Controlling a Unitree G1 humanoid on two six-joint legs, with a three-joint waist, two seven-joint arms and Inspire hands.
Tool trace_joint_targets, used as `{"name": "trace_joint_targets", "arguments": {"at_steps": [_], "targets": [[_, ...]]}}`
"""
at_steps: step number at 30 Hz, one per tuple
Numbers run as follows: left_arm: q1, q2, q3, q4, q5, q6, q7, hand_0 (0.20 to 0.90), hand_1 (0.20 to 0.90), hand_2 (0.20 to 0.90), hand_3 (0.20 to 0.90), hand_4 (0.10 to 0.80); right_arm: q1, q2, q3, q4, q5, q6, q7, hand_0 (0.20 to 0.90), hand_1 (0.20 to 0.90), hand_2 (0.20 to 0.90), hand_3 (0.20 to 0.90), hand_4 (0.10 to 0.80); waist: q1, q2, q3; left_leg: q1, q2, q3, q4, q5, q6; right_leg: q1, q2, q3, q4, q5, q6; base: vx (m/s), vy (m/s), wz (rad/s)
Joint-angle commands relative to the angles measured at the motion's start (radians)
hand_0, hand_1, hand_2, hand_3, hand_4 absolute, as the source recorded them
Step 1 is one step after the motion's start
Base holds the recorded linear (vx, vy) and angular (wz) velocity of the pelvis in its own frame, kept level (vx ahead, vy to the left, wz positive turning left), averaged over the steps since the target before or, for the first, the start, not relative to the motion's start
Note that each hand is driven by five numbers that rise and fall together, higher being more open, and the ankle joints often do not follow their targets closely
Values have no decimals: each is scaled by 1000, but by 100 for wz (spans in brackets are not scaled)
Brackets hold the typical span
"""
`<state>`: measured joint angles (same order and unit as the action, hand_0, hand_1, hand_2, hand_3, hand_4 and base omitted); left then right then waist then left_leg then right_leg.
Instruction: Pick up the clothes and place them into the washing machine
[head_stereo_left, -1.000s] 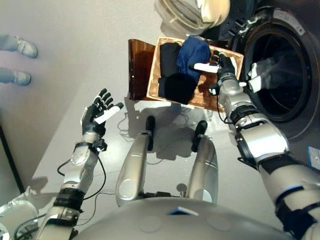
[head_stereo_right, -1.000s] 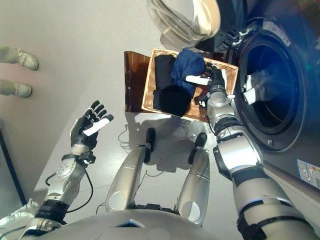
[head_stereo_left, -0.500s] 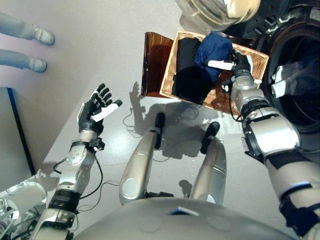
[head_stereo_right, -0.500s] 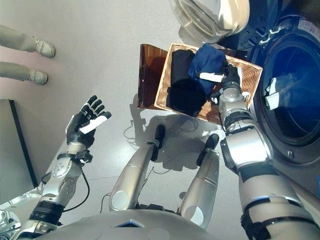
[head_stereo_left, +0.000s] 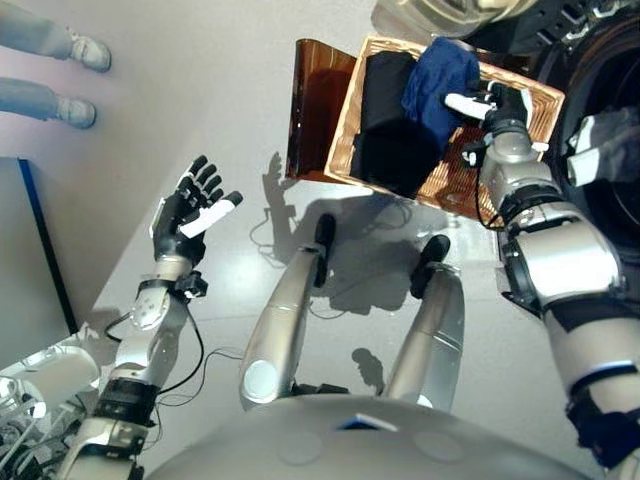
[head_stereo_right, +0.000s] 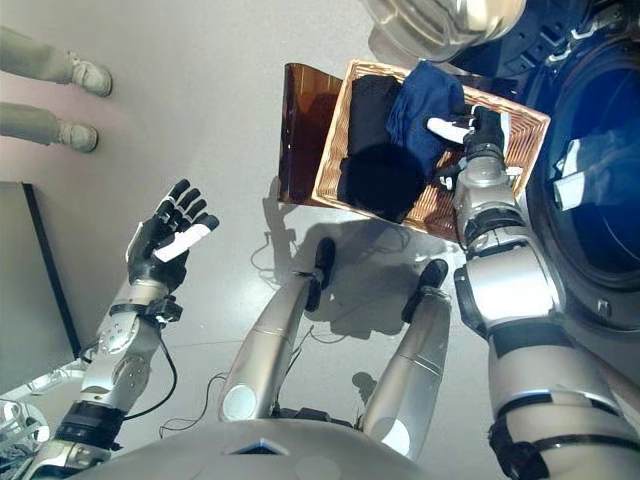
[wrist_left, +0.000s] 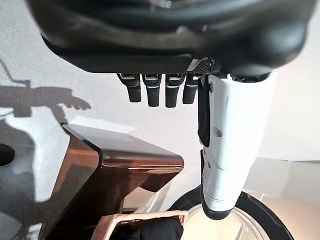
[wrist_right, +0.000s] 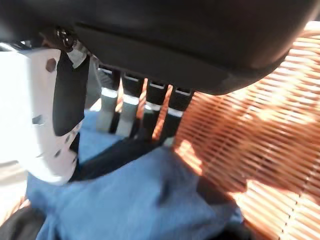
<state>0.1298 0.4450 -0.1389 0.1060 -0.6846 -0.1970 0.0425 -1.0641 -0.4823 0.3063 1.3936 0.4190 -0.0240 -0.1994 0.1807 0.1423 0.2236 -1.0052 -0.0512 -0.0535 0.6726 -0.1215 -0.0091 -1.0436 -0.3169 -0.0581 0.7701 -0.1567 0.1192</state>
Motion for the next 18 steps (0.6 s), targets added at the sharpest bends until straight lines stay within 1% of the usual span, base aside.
{"name": "trace_joint_targets", "arguments": {"at_steps": [1,9,15,18], "targets": [[17,64,67,-116,-19,-88,1,900,900,900,900,800,-94,-1,29,-29,9,-64,7,200,200,200,200,300,7,18,-26,-3,-16,9,-1,-49,10,38,22,41,-6,-22,-23,0,0,0],[18,76,73,-120,-21,-91,-1,900,900,900,900,800,-101,10,31,-10,-3,-64,10,200,200,200,200,300,5,14,-38,-4,-14,20,18,-65,16,28,22,55,8,-30,-24,7,7,-2],[17,78,71,-109,-21,-90,-4,900,900,900,900,800,-93,15,27,-8,-5,-63,10,200,200,200,200,300,0,12,-41,7,-8,29,-1,-59,18,32,23,56,-9,-20,-23,0,0,0],[11,71,73,-90,-26,-90,-7,900,900,900,900,800,-43,21,15,-35,6,-71,14,200,200,200,200,300,-11,2,-46,37,-3,31,-29,-52,17,58,29,52,-39,-9,-20,22,-8,-2]]}}
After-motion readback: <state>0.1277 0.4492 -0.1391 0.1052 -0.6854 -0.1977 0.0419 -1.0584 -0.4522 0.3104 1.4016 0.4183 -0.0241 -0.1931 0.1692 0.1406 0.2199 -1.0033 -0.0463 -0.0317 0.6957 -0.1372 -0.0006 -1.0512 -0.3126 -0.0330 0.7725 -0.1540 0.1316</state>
